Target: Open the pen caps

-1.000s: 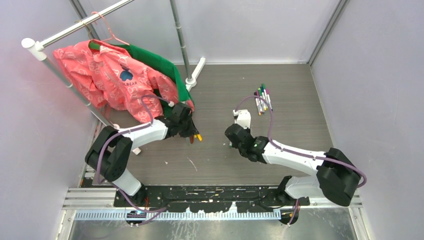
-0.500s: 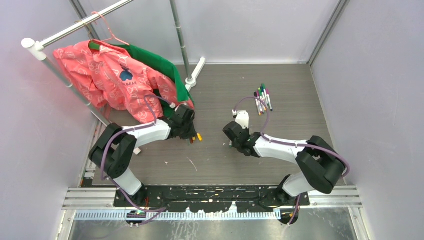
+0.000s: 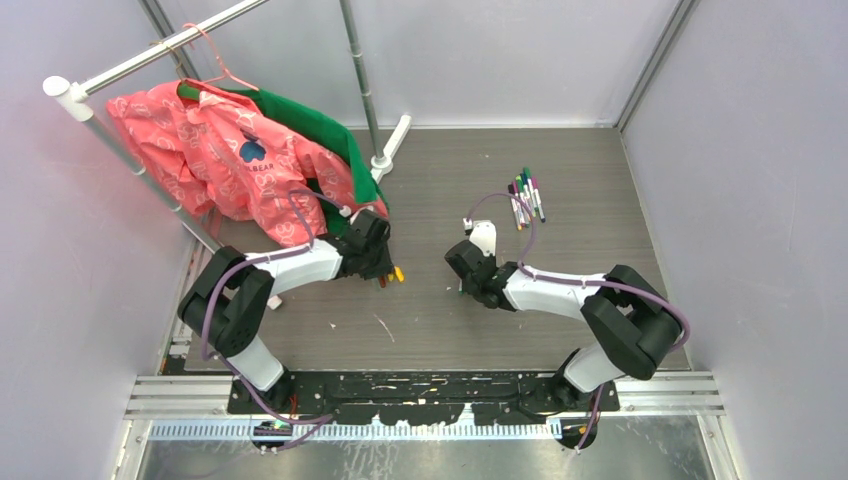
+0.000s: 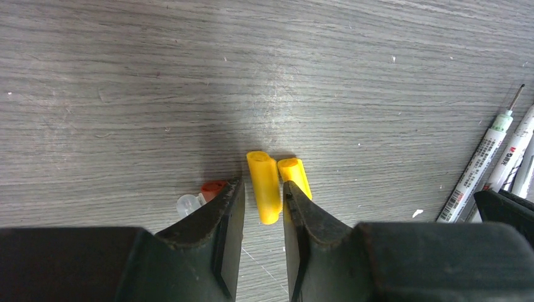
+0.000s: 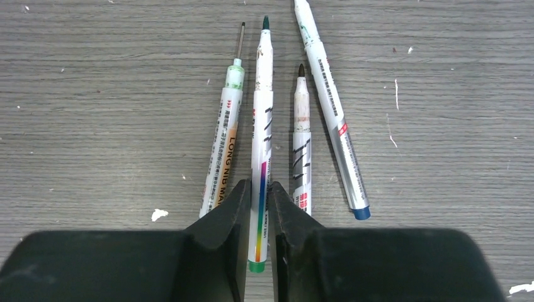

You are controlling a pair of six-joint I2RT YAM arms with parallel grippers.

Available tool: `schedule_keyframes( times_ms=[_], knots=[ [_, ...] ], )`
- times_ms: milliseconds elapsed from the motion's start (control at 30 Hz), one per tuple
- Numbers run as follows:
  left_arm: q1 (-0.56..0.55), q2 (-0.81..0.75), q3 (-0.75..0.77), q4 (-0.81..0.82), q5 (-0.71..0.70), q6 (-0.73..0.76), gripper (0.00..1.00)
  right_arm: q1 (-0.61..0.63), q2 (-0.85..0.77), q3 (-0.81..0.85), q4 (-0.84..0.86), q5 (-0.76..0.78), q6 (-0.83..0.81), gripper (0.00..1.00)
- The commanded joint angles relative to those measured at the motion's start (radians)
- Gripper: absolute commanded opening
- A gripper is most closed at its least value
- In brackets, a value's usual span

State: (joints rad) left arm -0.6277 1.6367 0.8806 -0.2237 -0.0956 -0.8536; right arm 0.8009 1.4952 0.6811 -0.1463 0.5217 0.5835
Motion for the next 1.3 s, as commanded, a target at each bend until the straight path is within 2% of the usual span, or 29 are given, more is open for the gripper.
schedule_keyframes(
  times_ms=[0,233,600,667,833,967,1267],
  knots=[
    [-0.007,-0.016,0.035,-0.002,-0.027,0.004,0.30,-0.005,0.003,0.037,0.036,0.005,0.022,0.23],
    [-0.011,-0.044,0.030,-0.010,-0.038,-0.004,0.30,-0.005,0.001,0.044,0.019,0.007,0.023,0.33],
    [-0.021,-0.217,0.043,-0.030,-0.073,-0.007,0.30,-0.005,-0.126,0.106,-0.091,0.059,-0.023,0.38],
    [-0.024,-0.249,0.044,-0.020,-0.061,-0.004,0.34,-0.019,-0.130,0.139,-0.120,0.093,-0.047,0.40],
    [-0.030,-0.316,0.019,0.047,-0.024,0.003,0.48,-0.137,-0.111,0.204,-0.118,0.059,-0.124,0.43],
    [-0.032,-0.340,-0.003,0.098,0.015,0.012,0.56,-0.267,-0.032,0.275,-0.083,-0.011,-0.206,0.44],
    [-0.033,-0.342,-0.028,0.176,0.053,0.016,0.58,-0.453,0.202,0.452,-0.048,-0.113,-0.301,0.48]
  ],
)
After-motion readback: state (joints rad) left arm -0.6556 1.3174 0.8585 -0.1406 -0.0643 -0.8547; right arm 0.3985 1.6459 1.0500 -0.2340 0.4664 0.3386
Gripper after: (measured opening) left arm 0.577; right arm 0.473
